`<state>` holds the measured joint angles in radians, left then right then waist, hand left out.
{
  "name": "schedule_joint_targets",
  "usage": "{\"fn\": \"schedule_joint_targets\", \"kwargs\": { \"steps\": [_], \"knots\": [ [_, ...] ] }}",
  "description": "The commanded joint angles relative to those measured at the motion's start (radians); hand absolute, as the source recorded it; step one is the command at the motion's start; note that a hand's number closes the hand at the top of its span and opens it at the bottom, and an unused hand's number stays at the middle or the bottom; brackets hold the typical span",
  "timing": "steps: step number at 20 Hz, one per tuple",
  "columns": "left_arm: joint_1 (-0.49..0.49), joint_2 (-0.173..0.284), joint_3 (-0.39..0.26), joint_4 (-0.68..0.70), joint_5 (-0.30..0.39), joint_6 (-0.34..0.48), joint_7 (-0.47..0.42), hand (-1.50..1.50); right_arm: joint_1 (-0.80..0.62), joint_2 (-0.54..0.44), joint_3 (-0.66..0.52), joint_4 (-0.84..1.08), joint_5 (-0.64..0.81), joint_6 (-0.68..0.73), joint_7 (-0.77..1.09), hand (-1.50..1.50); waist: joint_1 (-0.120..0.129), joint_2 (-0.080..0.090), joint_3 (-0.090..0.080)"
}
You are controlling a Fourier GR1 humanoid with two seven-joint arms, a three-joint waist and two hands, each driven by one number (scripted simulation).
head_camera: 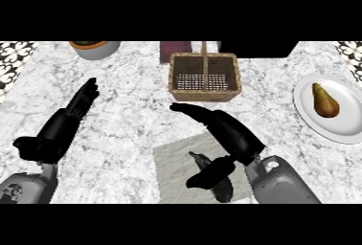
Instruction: Pick the eggplant from the placemat and place it in the basket
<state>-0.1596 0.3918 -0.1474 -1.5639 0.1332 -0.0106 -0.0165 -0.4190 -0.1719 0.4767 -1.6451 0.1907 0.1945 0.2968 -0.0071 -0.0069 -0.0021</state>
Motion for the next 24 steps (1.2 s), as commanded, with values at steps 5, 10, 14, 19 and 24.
{"fn": "schedule_joint_targets", "kwargs": {
  "steps": [5,10,14,19,24],
  "knots": [
    [-0.014,0.009,0.015,-0.005,0.007,-0.021,0.0,0.0,-0.278,-0.209,-0.014,-0.008,-0.065,0.399,0.308,-1.5,0.013,0.003,-0.002],
    [0.019,-0.013,0.01,-0.024,0.0,-0.007,0.009,0.0,-0.357,-0.247,-0.097,0.019,-0.35,0.65,0.462,-1.5,0.01,-0.001,0.0],
    [0.002,0.003,0.037,-0.007,0.007,-0.048,0.003,0.0,-0.436,-0.278,-0.181,0.101,-0.514,0.739,0.532,-1.5,0.01,0.005,0.001],
    [-0.006,-0.023,0.048,-0.019,-0.018,-0.058,0.02,0.0,-0.324,-0.354,-0.235,0.035,-0.554,0.772,0.53,-1.5,0.007,0.005,0.002],
    [-0.022,-0.058,0.05,-0.048,-0.054,-0.037,0.063,0.0,-0.356,-0.338,-0.26,0.073,-0.515,0.795,0.51,-1.5,0.011,0.006,0.002]
  ]
}}
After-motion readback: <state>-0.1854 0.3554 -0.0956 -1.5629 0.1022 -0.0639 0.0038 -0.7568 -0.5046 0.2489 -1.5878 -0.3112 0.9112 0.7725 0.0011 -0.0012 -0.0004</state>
